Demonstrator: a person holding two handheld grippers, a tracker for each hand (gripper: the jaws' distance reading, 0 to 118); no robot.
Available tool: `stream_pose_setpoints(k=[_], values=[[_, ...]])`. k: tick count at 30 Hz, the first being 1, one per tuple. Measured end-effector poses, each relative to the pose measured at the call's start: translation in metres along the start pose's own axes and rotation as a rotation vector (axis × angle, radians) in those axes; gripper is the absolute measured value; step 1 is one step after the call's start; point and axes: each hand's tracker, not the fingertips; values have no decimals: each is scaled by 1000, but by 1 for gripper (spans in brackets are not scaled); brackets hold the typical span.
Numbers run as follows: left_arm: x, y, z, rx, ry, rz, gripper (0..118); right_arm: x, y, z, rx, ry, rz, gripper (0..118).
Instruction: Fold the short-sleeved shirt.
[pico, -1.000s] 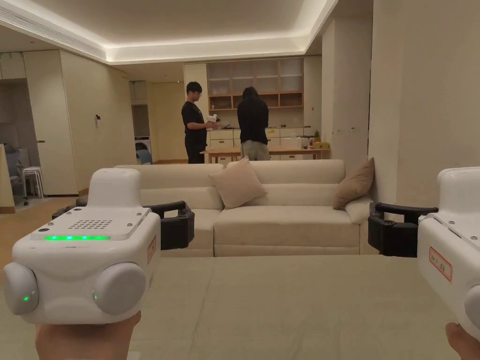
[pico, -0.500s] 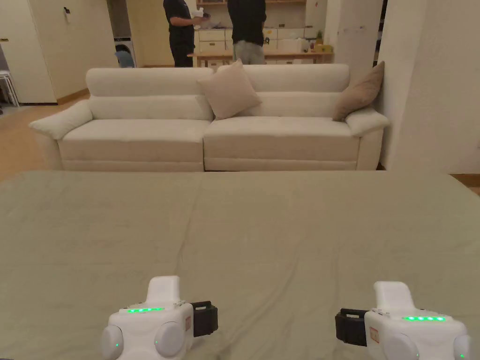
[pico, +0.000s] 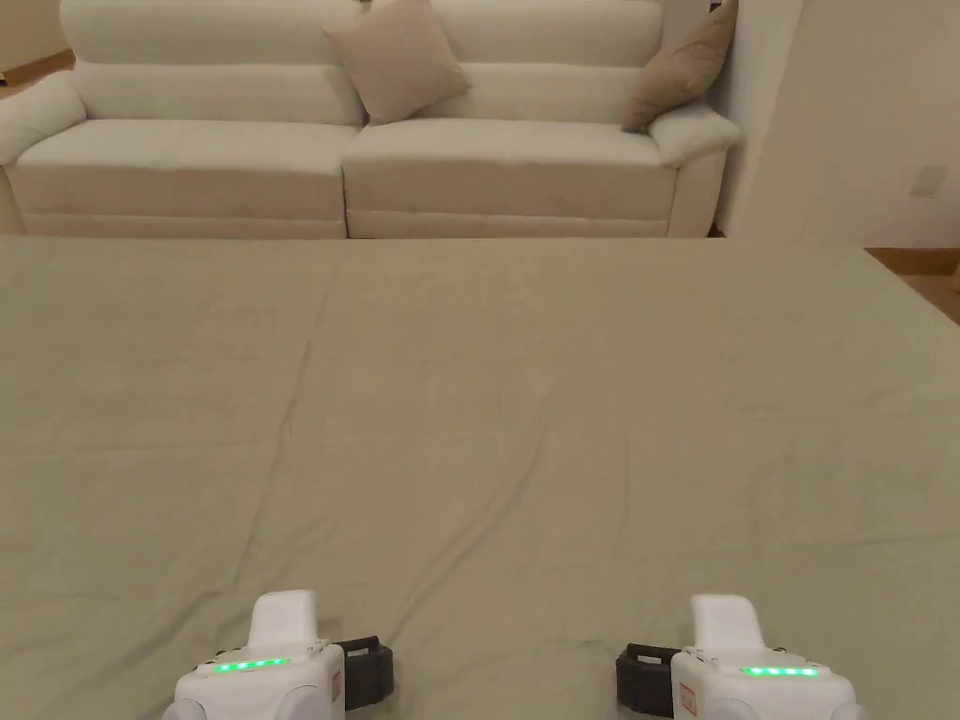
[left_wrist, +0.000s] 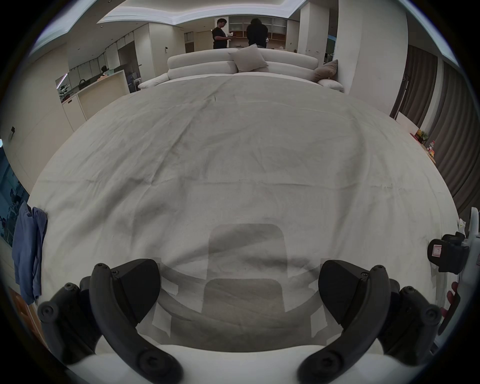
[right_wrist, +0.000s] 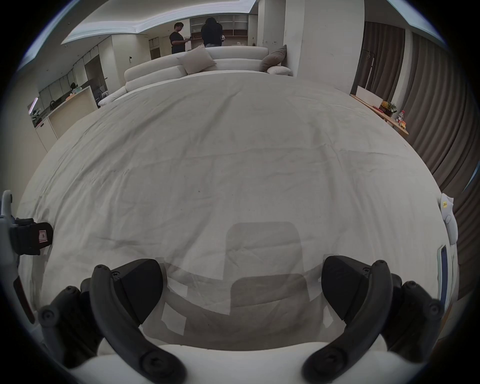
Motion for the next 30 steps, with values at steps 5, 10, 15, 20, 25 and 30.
stream_pose_setpoints(k=[5, 10, 15, 20, 25, 30], values=[[-1, -1, 1, 4, -1, 1, 117, -4, 1, 0, 1, -10, 0, 118], [-1, -1, 2, 3, -2, 2, 117, -5, 1, -1, 4, -10, -2, 118], [-1, -1, 1, 4, -1, 1, 117, -6, 1, -3, -2, -12, -2, 118], [-1, 0, 2, 4, -1, 1, 117, -5, 3, -1, -11, -7, -4, 118], [-2, 0, 2, 4, -2, 2, 117, -5, 2, 0, -9, -7, -3, 118], [-2, 0, 1, 5, -2, 1, 117, -5, 2, -1, -9, -7, -3, 118]])
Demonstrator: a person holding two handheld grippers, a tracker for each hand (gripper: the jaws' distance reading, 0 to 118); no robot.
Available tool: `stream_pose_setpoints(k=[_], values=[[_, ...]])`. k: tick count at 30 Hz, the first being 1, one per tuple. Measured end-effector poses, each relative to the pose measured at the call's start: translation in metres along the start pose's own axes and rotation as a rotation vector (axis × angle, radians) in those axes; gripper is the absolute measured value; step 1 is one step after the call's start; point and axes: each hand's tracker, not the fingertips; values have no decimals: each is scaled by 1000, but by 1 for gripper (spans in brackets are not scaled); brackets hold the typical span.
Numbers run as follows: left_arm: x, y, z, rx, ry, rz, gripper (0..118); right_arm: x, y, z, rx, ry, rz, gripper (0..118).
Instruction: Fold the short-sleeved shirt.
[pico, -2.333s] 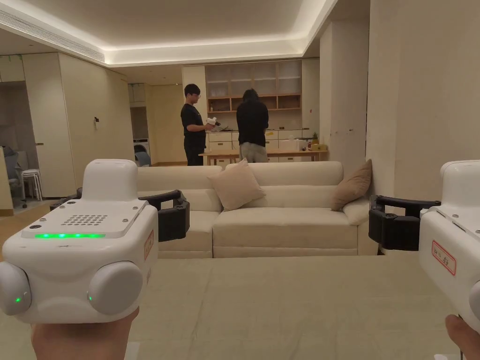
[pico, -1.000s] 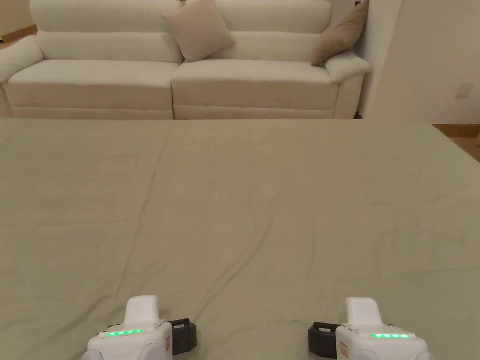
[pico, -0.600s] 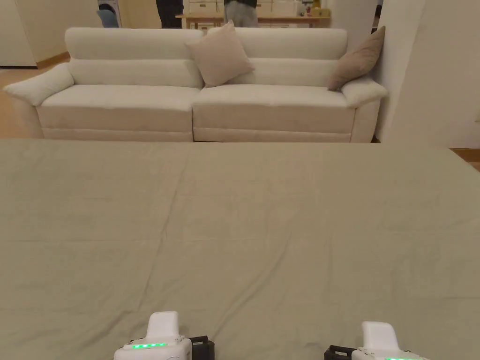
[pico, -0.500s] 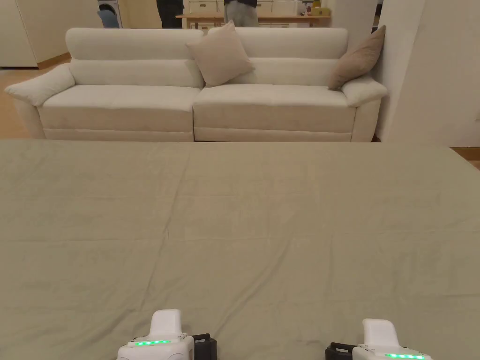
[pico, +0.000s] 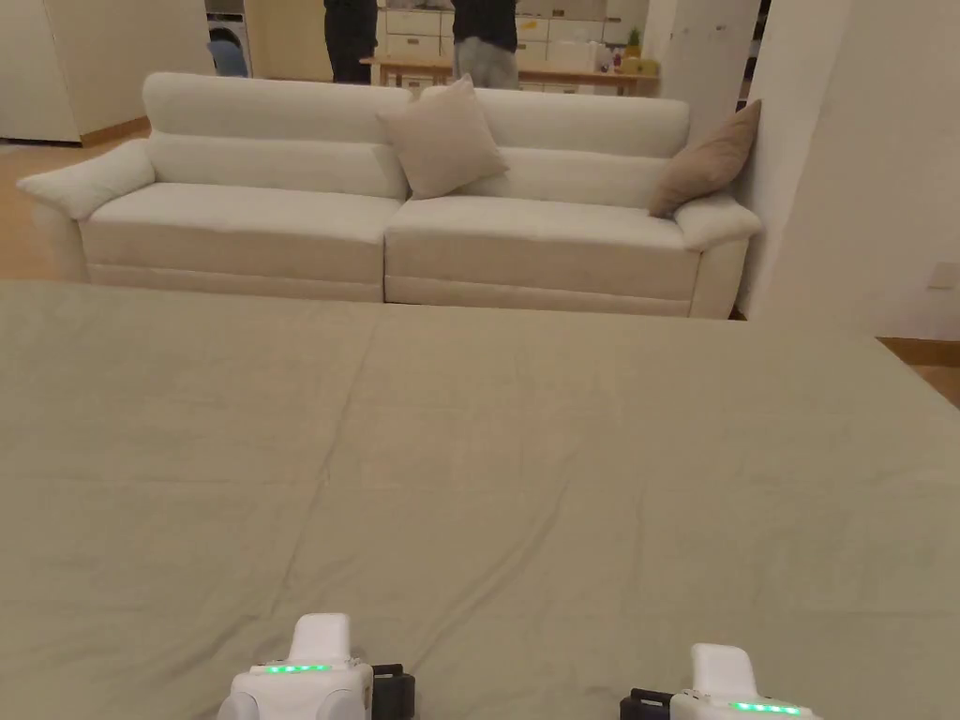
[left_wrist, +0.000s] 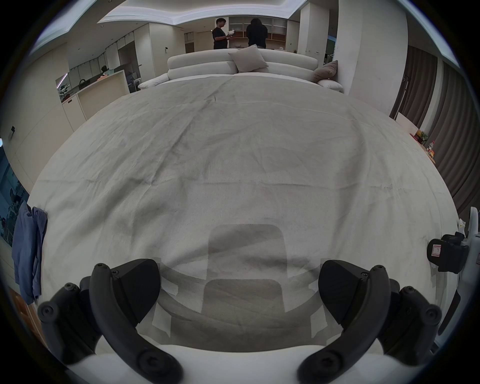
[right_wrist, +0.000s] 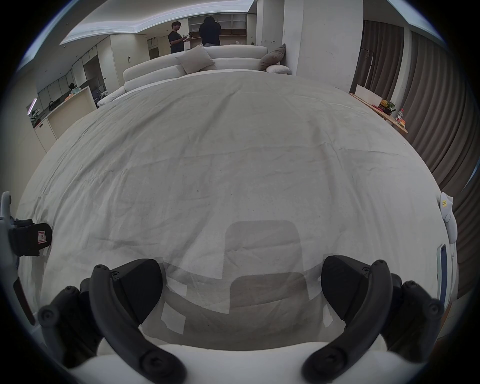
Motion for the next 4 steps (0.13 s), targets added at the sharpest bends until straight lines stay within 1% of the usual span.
stream_pose_setpoints(k=[4], values=[[0, 0, 0, 0, 0, 0, 117, 0, 0, 0, 0, 0, 0, 118]])
